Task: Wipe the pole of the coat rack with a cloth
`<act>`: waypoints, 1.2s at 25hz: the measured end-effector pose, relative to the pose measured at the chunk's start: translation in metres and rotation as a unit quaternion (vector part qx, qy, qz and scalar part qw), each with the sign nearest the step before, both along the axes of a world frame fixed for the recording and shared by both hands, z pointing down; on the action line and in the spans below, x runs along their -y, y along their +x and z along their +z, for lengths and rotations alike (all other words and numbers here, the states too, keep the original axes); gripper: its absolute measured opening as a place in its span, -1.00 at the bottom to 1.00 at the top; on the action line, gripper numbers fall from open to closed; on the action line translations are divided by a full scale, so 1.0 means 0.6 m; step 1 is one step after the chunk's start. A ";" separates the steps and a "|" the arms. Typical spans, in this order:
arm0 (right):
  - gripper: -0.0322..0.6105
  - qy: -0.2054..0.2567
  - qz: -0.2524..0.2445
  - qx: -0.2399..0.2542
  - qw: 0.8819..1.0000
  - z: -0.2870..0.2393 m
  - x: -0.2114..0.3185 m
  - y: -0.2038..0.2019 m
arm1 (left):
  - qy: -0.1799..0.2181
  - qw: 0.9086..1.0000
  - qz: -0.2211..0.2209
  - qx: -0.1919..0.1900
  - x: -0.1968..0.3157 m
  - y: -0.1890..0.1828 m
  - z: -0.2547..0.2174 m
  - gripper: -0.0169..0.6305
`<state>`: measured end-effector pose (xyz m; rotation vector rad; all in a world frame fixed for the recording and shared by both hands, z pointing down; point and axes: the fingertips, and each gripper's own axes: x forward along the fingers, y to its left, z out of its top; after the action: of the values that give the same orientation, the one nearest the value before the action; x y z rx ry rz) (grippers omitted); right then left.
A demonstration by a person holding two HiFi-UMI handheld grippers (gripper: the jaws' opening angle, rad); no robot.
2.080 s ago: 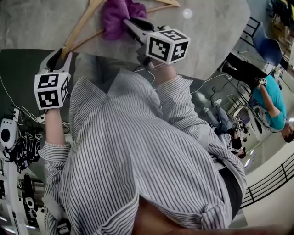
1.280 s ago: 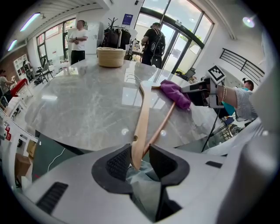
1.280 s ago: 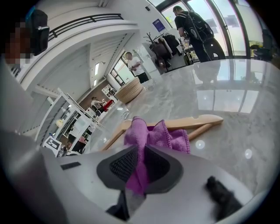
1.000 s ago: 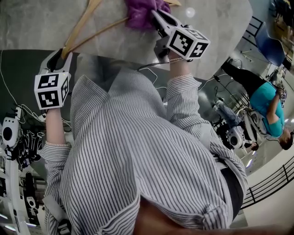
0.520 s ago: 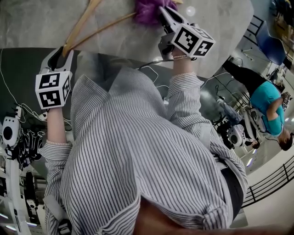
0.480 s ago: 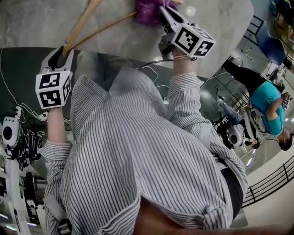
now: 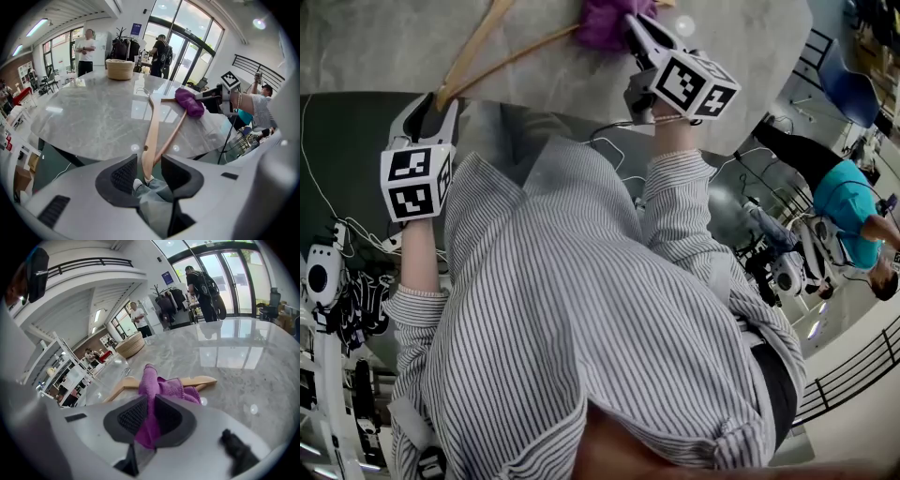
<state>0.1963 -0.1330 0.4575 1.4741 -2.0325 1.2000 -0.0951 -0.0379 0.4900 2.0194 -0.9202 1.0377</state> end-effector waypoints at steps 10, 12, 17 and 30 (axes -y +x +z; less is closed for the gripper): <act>-0.72 0.040 -0.015 0.008 0.999 -0.070 -0.013 -0.060 | 0.065 0.998 0.011 -0.013 0.045 -0.008 -0.057 -0.47; -0.72 0.050 -0.019 0.011 0.999 -0.087 -0.009 -0.070 | 0.080 0.997 0.016 -0.012 0.062 -0.005 -0.070 -0.47; -0.72 0.064 -0.028 0.019 0.997 -0.119 -0.021 -0.094 | 0.115 0.993 0.019 -0.027 0.084 0.012 -0.110 -0.47; -0.73 0.145 -0.046 0.041 0.987 -0.229 0.004 -0.138 | 0.166 0.976 0.025 -0.143 0.151 0.109 -0.238 -0.56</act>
<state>0.1134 -0.1352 0.3199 1.4566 -2.3861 0.9739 -0.0295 -0.1286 0.3475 2.3998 -0.9379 0.6233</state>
